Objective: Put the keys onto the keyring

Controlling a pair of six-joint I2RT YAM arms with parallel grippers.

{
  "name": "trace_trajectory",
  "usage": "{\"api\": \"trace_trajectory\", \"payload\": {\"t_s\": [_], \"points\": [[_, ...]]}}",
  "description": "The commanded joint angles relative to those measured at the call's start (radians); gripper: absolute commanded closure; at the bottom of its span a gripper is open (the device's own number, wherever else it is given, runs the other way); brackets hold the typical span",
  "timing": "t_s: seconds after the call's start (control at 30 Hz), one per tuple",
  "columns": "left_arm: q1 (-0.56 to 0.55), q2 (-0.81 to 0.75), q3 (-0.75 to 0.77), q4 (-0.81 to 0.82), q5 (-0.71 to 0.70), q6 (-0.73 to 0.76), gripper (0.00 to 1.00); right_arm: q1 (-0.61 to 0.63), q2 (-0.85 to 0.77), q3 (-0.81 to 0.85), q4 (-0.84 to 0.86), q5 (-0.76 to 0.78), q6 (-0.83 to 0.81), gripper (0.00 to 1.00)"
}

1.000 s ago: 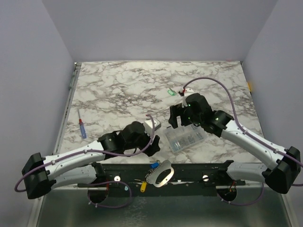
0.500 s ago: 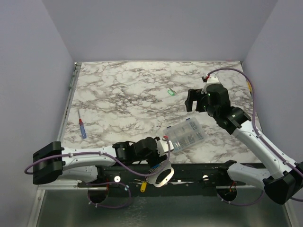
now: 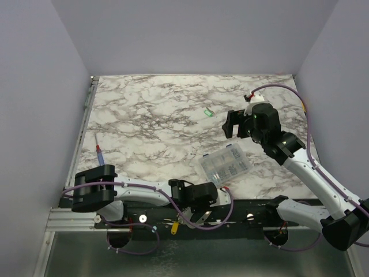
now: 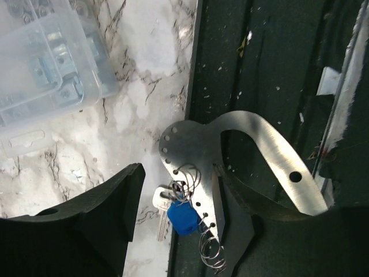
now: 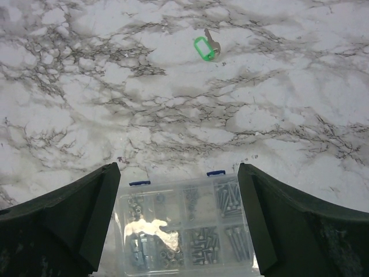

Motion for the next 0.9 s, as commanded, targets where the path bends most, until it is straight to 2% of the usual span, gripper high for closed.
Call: {"api": "trace_trajectory", "payload": {"t_s": [0.0, 0.2, 0.43, 0.5, 0.63, 0.87], "points": [[0.0, -0.008, 0.021, -0.086, -0.039, 0.019, 0.44, -0.007, -0.018, -0.012, 0.024, -0.045, -0.014, 0.05], [-0.002, 0.027, 0.026, -0.103, -0.066, 0.018, 0.45, -0.007, -0.024, -0.021, 0.032, -0.061, -0.011, 0.05], [-0.001, 0.071, 0.042, -0.103, -0.077, 0.019, 0.56, -0.007, -0.028, -0.024, 0.027, -0.067, -0.013, 0.05], [-0.001, 0.074, 0.048, -0.104, -0.069, 0.029, 0.66, -0.008, -0.03, -0.024, 0.028, -0.068, -0.012, 0.05], [-0.001, 0.073, 0.048, -0.109, -0.055, 0.045, 1.0, -0.008, -0.03, -0.026, 0.027, -0.066, -0.013, 0.05], [0.005, -0.058, 0.069, -0.135, -0.019, 0.045, 1.0, -0.008, -0.038, -0.026, 0.027, -0.061, -0.013, 0.05]]}}
